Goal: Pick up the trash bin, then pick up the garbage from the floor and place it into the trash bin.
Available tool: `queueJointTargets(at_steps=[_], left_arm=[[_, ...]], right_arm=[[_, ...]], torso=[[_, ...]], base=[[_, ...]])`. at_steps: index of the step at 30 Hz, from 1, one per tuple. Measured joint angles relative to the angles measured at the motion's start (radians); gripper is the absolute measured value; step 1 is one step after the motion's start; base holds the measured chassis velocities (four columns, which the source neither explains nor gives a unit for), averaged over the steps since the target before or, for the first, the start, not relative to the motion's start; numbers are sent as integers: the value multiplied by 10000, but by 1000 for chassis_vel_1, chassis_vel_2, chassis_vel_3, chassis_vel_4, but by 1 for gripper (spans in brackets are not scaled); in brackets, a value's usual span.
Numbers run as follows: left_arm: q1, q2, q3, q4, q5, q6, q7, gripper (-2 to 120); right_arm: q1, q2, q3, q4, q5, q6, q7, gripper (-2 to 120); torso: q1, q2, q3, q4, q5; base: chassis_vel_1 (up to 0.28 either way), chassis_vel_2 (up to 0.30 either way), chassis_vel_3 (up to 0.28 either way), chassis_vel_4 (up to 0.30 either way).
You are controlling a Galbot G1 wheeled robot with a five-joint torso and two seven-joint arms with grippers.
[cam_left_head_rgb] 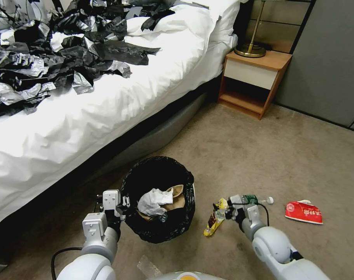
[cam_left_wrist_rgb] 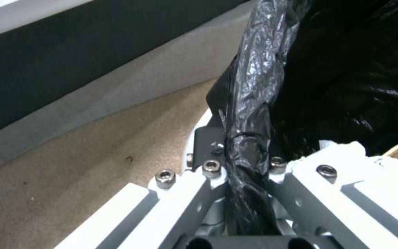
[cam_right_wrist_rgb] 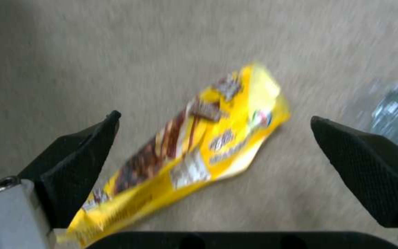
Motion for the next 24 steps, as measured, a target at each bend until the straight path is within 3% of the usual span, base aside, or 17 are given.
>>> queueJointTargets(at_steps=[17,24], left_arm=[[109,45,62,6,2,-20,5,0],[216,-12,73,-56,124,-57,7,0]], right_arm=[[585,942,-246,-1731,-102,414,-315,100],[1167,1505,-255,-2675,-215,723,-416,80]], torso=[[0,0,0,0,0],[0,0,0,2,0]], base=[[0,0,0,0],[0,0,0,0]])
